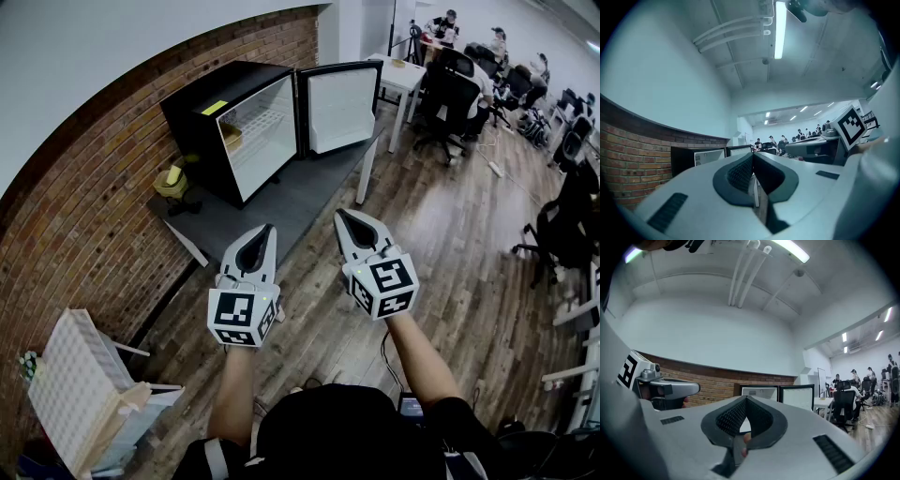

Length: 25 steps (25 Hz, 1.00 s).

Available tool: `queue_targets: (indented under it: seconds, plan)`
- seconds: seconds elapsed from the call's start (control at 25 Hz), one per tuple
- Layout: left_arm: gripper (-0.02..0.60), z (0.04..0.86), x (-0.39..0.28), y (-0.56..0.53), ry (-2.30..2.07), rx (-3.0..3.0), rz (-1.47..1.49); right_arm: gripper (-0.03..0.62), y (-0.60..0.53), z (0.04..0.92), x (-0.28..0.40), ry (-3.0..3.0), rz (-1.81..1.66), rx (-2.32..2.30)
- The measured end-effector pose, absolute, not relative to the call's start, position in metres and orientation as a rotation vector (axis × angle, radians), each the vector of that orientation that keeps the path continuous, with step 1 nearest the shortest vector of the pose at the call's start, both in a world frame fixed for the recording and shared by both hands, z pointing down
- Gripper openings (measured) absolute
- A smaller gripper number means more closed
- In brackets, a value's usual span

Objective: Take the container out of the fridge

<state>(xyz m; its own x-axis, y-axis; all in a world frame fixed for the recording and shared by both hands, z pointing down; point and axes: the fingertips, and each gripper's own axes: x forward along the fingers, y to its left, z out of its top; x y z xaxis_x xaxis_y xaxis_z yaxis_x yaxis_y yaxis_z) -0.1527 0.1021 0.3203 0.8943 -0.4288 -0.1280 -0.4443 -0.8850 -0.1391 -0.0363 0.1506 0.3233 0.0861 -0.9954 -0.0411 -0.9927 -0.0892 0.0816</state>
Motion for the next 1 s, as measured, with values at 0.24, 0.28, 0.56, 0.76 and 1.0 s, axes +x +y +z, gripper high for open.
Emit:
queue_targets:
  seconds: [0.24,0.28,0.56,0.76,1.0]
  plan:
    - [0.014,0.325,-0.140,0.110,0.677,-2.899,0.133,0.040,0.157,0.330,-0.028,-2.131,-0.108,2.271]
    - [0.014,0.325,-0.136,0.110,0.678,-2.900,0.134,0.040,0.157,0.331,-0.025,-2.134,-0.102,2.263]
    - [0.014,0.328,-0.104,0.120,0.686,-2.882,0.116,0.040,0.169,0.341,0.013,-2.145,-0.059,2.260]
    - [0.014,0.336,-0.091,0.126,0.699,-2.924,0.122,0.040,0.173,0.351,0.031,-2.168,-0.033,2.249]
    - [0.014,0.335,-0.083,0.120,0.723,-2.929,0.112,0.040,0.168,0.352,0.033,-2.210,-0.029,2.202]
